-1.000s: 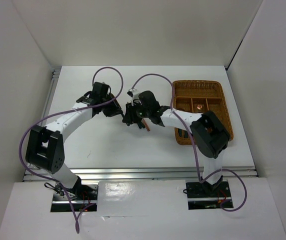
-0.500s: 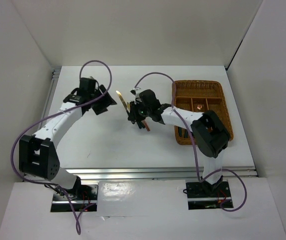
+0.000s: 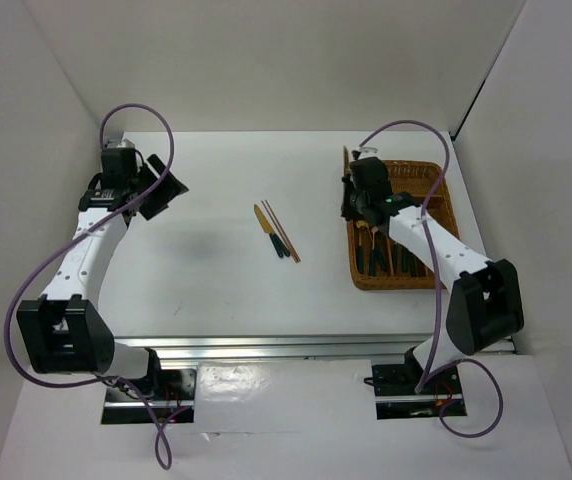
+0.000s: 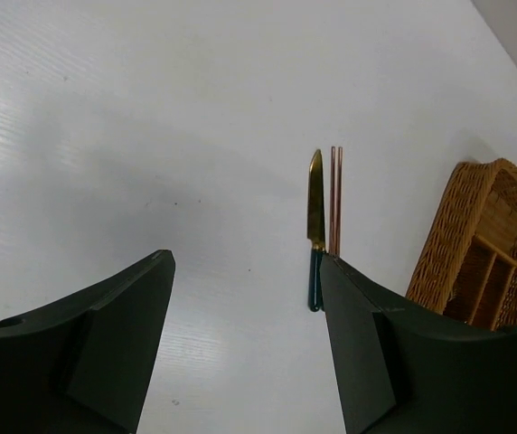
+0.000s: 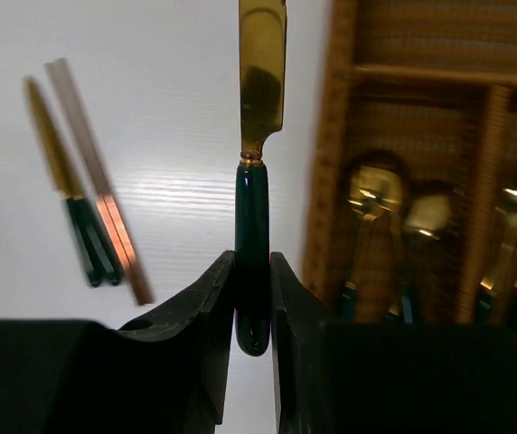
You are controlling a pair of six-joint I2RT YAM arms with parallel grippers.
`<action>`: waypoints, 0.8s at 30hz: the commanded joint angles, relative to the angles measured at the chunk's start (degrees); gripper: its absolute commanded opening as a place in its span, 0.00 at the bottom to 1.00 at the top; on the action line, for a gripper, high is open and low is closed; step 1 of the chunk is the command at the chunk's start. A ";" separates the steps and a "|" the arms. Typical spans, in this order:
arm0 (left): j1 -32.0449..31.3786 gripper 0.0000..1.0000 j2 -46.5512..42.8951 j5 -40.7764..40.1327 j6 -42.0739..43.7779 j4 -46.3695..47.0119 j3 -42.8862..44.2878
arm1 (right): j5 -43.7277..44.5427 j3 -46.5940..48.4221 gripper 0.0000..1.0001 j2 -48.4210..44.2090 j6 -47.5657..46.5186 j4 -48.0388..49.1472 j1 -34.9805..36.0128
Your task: Sort the eating utensils into containers
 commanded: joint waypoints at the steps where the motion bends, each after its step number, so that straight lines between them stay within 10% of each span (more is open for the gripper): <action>1: 0.27 0.80 1.40 1.74 3.23 0.52 1.11 | 13.72 0.98 0.06 -2.32 0.31 -10.69 -2.74; 24: 1.85 0.81 14.76 5.16 6.48 0.00 8.41 | 31.32 -1.30 0.18 1.89 4.98 -30.39 -22.70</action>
